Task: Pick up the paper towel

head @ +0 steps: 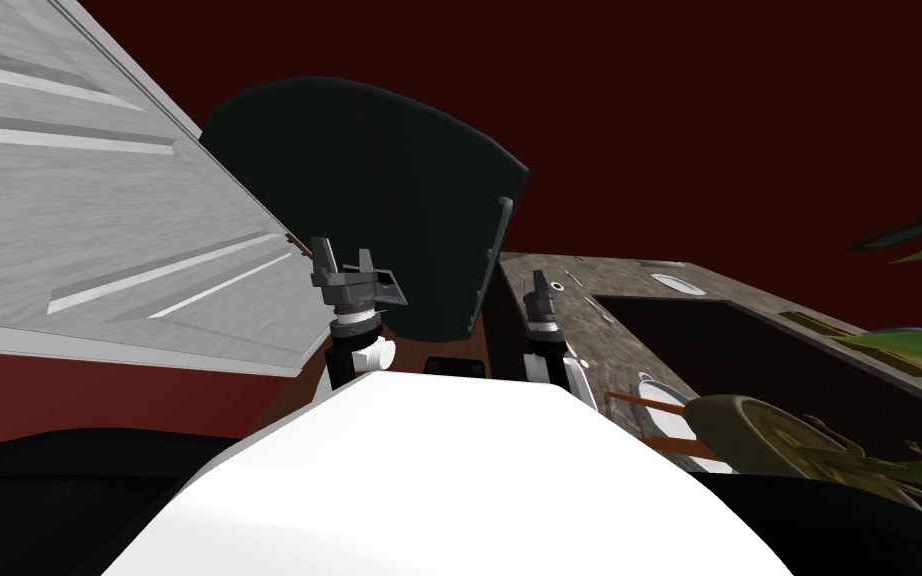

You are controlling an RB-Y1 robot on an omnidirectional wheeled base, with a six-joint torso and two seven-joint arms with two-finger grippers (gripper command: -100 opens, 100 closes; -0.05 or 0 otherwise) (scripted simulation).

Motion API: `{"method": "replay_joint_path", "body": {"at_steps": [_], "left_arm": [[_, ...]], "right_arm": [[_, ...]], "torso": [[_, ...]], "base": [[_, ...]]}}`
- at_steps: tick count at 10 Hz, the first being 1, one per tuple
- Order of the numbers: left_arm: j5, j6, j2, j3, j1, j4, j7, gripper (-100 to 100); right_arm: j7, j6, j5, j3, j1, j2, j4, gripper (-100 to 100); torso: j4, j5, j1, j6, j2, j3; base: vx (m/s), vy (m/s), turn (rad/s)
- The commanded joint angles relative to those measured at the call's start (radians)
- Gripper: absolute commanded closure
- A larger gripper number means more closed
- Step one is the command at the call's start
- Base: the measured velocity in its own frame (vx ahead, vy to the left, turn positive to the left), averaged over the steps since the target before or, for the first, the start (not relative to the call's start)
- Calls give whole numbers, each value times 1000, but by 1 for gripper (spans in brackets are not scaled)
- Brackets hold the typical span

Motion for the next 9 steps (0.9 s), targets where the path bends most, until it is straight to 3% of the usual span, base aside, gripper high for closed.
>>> {"method": "replay_joint_path", "body": {"at_steps": [1, 6, 9], "left_arm": [[0, 0, 0, 0, 0, 0, 0, 0], [0, 0, 0, 0, 0, 0, 0, 0], [0, 0, 0, 0, 0, 0, 0, 0]], "right_arm": [[3, 30, 50, 6, -1, -8, 13, -100], [7, 90, 178, 12, -10, -21, 43, -100], [11, 153, 268, 17, -20, -31, 76, -100]], "torso": [[0, 0, 0, 0, 0, 0], [0, 0, 0, 0, 0, 0], [0, 0, 0, 0, 0, 0]], "base": [[-16, -11, 11], [-13, -10, 8], [-10, -10, 11]]}}
